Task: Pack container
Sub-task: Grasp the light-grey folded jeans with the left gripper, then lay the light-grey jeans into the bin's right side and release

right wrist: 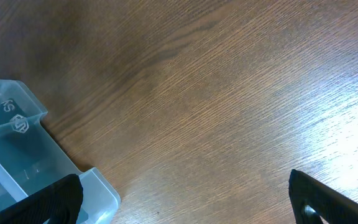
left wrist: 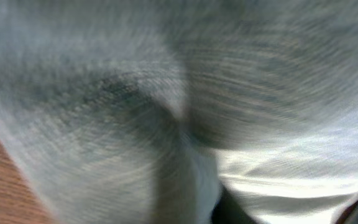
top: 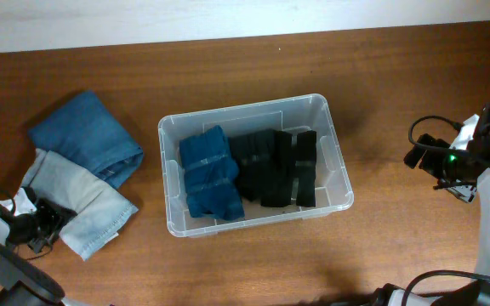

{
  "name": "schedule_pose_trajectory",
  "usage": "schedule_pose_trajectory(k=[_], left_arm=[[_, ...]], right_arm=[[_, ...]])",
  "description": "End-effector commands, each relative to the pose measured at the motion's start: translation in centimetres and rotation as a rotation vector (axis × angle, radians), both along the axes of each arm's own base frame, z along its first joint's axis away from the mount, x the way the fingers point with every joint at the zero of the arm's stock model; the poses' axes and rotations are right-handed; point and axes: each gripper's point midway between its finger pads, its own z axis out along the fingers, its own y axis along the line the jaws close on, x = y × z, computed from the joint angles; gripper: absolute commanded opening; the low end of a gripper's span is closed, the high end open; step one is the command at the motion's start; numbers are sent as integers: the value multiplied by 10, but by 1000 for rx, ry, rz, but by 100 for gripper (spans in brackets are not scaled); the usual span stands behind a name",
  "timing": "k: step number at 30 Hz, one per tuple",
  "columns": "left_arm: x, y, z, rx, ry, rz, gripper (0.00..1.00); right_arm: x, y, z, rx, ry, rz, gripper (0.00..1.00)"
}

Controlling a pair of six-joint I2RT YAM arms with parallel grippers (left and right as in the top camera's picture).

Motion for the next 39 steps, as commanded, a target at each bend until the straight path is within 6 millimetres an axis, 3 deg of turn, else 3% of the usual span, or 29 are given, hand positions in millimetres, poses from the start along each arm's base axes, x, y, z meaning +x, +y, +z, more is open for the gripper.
schedule_pose_trajectory(k=[1, 5, 8, 13, 18, 20, 23, 27, 32, 39], left_arm=[[8, -12, -4, -78, -42, -22, 1], [19, -25, 18, -147, -137, -42, 0], [27, -33, 53, -161, -226, -56, 0], [43, -58, 147, -181, -484, -127, 1], [44, -93, 240, -50, -683, -266, 1], [46, -125, 280, -6, -773, -348, 1], [48, -168, 306, -12, -856, -455, 1], [53, -230, 317, -85, -872, -570, 1], [61, -309, 308, -120, -820, -663, 1], [62, -423, 269, -163, -724, -758, 0]], right_arm=[[2, 0, 0, 6, -7, 0, 98], [1, 0, 0, 7, -6, 0, 98], [1, 0, 0, 7, -6, 0, 98], [2, 0, 0, 6, -7, 0, 98], [1, 0, 0, 6, -7, 0, 98], [2, 0, 0, 6, -7, 0, 98], [1, 0, 0, 6, -7, 0, 98], [1, 0, 0, 7, -6, 0, 98], [1, 0, 0, 6, -6, 0, 98], [1, 0, 0, 6, -6, 0, 98]])
